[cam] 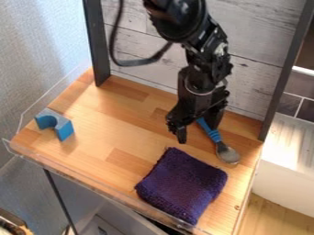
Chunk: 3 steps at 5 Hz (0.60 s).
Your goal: Move the spoon to the left of the purple cloth
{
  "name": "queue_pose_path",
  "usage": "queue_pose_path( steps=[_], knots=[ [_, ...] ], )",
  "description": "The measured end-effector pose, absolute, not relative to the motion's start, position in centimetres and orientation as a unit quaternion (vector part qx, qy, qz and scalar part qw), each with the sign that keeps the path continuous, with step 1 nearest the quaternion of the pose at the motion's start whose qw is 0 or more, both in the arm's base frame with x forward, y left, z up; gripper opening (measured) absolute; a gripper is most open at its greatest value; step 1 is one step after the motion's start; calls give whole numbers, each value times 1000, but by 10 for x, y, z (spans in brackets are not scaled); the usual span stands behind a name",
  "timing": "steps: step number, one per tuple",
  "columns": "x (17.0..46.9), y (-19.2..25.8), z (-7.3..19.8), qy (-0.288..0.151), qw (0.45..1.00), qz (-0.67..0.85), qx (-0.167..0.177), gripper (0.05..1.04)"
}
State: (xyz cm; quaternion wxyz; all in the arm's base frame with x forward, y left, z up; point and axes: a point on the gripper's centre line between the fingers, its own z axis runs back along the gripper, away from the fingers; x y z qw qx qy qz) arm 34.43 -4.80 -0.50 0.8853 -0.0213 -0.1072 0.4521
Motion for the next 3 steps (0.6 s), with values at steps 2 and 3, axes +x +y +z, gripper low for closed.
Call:
queue_pose_path(
  steps=[2,3],
  knots=[
    [379,-60,-35,-88,897,431,-33,1000],
    [393,-61,-38,-93,893,437,-49,1000]
  ],
)
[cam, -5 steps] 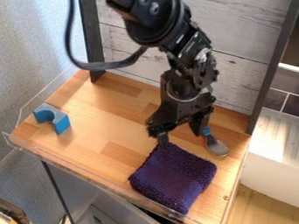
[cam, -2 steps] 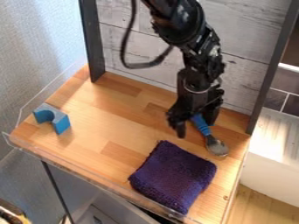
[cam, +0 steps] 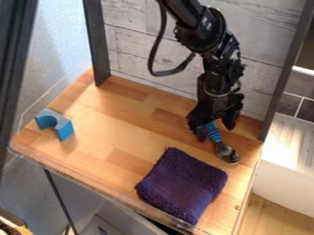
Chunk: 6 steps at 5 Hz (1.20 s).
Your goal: Move the spoon to the left of the purple cloth
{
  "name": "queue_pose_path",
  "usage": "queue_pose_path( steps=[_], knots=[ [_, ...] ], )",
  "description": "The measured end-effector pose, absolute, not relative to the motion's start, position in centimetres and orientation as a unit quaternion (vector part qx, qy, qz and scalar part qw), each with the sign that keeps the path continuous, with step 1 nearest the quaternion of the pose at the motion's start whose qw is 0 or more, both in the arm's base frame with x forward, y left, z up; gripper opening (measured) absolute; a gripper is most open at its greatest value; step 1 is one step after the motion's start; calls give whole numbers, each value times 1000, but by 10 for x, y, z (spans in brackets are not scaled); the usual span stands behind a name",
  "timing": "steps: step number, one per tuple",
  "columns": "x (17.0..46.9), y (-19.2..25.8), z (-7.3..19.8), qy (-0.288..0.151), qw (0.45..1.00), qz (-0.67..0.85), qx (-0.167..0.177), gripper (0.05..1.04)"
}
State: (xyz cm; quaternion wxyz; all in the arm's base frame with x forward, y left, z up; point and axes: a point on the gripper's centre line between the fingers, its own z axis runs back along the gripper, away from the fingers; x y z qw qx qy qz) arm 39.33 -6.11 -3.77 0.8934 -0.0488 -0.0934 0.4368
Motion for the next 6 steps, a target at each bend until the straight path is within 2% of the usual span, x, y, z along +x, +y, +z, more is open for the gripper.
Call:
queue_pose_path(
  steps=[1,3,4,5,6],
  knots=[
    [403,-59,-40,-101,891,440,-49,944],
    [401,-55,-43,-108,885,450,-41,394],
    [397,-57,-44,-110,889,444,-27,379],
    [392,-54,-42,-106,887,449,10,379],
    [387,-46,-22,-118,875,470,0,379]
  ],
)
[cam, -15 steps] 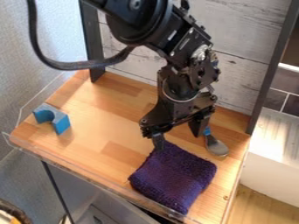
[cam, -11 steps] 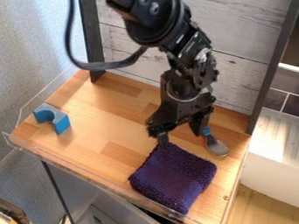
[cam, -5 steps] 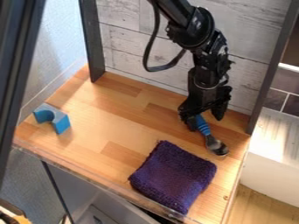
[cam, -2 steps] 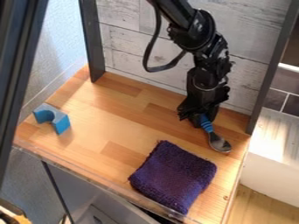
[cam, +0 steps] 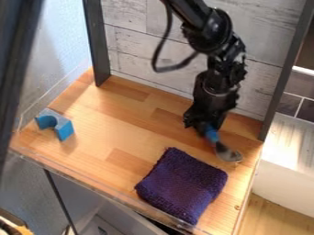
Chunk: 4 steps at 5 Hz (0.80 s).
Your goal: Move the spoon to the left of the purple cloth
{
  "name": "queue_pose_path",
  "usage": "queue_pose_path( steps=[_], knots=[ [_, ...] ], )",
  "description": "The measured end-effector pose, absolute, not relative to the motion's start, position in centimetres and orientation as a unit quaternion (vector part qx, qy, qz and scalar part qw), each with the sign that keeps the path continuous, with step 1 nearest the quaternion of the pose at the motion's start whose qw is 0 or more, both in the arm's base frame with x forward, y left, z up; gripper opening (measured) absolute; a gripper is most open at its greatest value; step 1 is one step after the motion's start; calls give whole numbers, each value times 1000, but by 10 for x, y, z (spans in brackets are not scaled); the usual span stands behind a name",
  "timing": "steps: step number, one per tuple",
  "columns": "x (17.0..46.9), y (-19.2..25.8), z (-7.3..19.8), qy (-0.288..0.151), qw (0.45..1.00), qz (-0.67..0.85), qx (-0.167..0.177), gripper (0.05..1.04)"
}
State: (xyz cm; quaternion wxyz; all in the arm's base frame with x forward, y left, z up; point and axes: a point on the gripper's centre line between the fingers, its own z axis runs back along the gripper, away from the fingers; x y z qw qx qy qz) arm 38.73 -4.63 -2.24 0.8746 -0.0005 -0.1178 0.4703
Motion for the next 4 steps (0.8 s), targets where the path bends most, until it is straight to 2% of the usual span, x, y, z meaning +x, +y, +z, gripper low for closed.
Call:
queue_pose_path(
  steps=[2,3,4],
  knots=[
    [359,5,24,-140,838,527,-13,379],
    [329,40,36,-139,814,564,-17,379],
    [303,62,27,-117,815,568,1,379]
  ],
)
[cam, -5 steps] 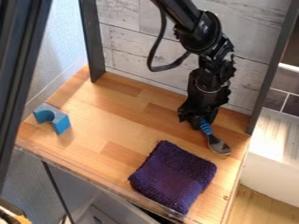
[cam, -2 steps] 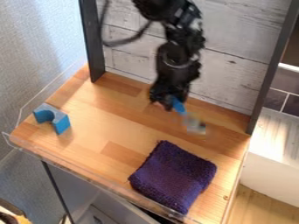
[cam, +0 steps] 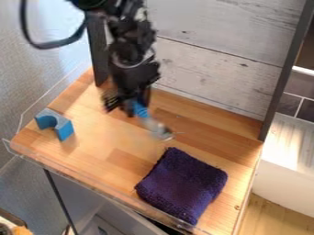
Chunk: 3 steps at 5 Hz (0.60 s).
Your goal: Move the spoon to the left of the purple cloth
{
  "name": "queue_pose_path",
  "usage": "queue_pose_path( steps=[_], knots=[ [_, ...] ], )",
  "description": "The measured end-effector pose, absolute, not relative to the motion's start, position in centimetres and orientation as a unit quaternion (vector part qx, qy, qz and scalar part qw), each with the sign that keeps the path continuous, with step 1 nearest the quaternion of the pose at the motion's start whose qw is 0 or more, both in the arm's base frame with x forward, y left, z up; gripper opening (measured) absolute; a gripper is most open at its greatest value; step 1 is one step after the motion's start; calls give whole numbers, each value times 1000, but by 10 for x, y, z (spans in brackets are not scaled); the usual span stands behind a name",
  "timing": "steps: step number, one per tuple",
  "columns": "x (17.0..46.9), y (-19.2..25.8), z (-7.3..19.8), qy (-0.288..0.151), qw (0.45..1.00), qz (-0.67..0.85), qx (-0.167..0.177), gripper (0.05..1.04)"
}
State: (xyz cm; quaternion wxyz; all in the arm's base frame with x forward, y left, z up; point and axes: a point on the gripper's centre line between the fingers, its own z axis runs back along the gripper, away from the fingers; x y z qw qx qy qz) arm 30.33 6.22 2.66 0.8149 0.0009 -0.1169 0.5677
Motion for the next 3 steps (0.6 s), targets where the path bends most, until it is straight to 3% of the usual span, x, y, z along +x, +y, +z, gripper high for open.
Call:
queue_pose_path(
  steps=[2,3],
  knots=[
    [268,91,13,-113,810,575,31,379],
    [260,97,-10,-109,804,584,33,379]
  ],
)
